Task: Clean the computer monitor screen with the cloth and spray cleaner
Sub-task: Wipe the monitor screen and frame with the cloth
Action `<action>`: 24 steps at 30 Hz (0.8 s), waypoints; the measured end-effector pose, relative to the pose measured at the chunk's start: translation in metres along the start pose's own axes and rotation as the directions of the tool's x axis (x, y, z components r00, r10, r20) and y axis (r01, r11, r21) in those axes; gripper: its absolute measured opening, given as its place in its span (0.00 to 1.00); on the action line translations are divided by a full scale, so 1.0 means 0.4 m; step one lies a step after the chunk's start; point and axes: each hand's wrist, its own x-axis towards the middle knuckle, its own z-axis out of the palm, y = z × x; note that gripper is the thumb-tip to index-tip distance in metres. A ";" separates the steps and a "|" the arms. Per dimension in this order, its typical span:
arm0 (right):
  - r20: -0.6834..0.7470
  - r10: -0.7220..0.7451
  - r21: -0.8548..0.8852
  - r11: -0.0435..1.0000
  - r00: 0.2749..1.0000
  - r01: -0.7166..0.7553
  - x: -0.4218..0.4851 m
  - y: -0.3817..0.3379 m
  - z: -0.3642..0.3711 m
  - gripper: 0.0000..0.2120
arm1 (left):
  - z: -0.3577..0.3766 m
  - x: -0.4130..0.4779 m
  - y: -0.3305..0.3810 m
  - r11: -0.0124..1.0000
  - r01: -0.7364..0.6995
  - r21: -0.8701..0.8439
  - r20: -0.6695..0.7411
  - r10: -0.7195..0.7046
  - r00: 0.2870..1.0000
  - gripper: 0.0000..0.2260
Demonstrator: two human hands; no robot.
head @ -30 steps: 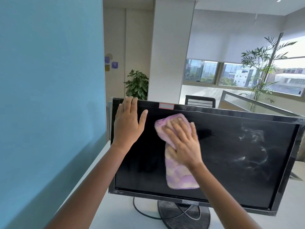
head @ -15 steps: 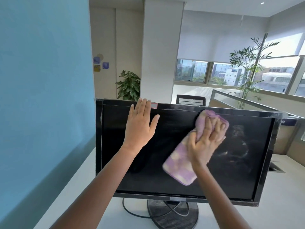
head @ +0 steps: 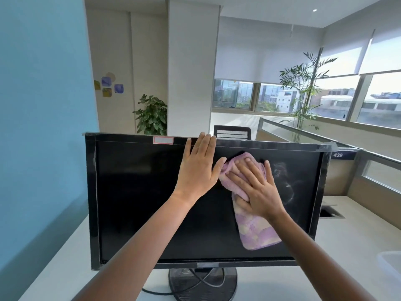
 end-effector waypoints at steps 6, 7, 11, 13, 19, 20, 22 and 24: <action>0.058 0.486 -0.030 0.874 0.872 -0.485 -0.136 0.186 -0.036 0.27 | 0.034 0.027 0.065 1.000 -0.009 0.003 -0.037 0.009 0.999 0.26; 0.080 0.574 0.020 0.816 0.815 -0.577 -0.146 0.192 -0.042 0.29 | 0.037 0.027 0.072 1.000 -0.004 0.004 -0.052 0.004 0.999 0.25; 0.110 0.803 0.225 0.554 0.586 -0.801 -0.106 0.120 -0.035 0.31 | 0.044 0.026 0.086 0.999 0.026 0.031 -0.111 -0.023 0.994 0.24; 0.125 0.869 0.325 0.421 0.480 -0.847 -0.058 0.052 -0.029 0.31 | 0.045 0.026 0.089 0.999 0.043 0.024 -0.123 -0.039 0.992 0.25; 0.124 0.541 0.167 0.815 0.832 -0.555 0.002 -0.167 0.002 0.31 | 0.048 0.023 0.090 0.999 0.043 0.012 -0.129 -0.042 0.991 0.27; 0.115 0.438 0.158 0.878 0.891 -0.452 -0.003 -0.187 0.009 0.31 | 0.048 0.022 0.089 0.999 0.044 0.019 -0.130 -0.041 0.991 0.27; 0.092 0.214 0.142 0.964 0.972 -0.226 -0.022 -0.190 0.022 0.30 | 0.046 0.020 0.087 0.998 0.047 0.040 -0.124 -0.042 0.991 0.27; 0.077 0.044 0.096 0.994 0.996 -0.051 -0.050 -0.150 0.028 0.31 | 0.042 0.018 0.087 0.998 0.043 0.046 -0.112 -0.038 0.993 0.27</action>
